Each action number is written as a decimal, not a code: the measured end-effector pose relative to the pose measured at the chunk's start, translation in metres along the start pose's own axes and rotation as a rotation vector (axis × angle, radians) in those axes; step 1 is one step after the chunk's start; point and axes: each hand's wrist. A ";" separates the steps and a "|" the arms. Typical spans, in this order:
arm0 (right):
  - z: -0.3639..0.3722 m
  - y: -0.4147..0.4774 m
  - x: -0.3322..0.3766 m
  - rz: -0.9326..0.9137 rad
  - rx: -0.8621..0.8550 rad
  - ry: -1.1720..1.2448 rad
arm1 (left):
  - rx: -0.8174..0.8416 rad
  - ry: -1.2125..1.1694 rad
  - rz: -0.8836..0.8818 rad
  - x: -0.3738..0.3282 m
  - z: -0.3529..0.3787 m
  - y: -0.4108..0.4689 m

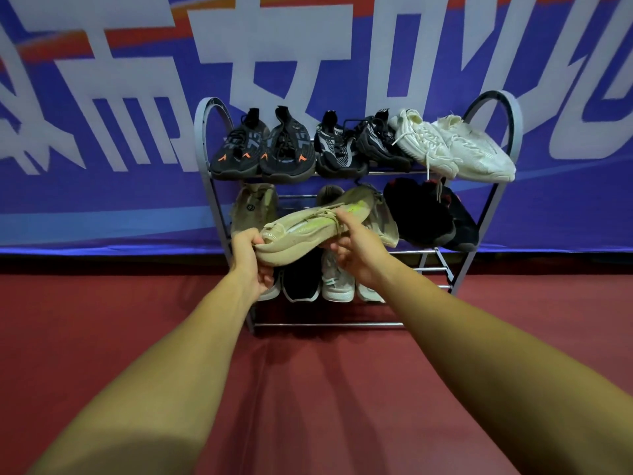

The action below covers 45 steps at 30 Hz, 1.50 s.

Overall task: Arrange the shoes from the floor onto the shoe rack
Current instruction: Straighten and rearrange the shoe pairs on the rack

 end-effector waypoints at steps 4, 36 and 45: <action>-0.003 -0.003 0.002 0.001 -0.084 0.129 | -0.022 -0.065 -0.012 0.005 0.001 -0.003; -0.020 0.001 0.001 -0.126 -0.168 0.129 | 0.112 0.049 0.066 0.008 0.042 0.028; -0.004 -0.003 -0.012 -0.041 0.020 0.061 | 0.053 0.075 0.077 0.008 0.054 0.031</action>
Point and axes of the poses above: each hand's wrist, its own y-axis towards the middle knuckle, its own z-axis out of the palm, x = y × z, and after that the axes turned 10 degrees about y, right-handed
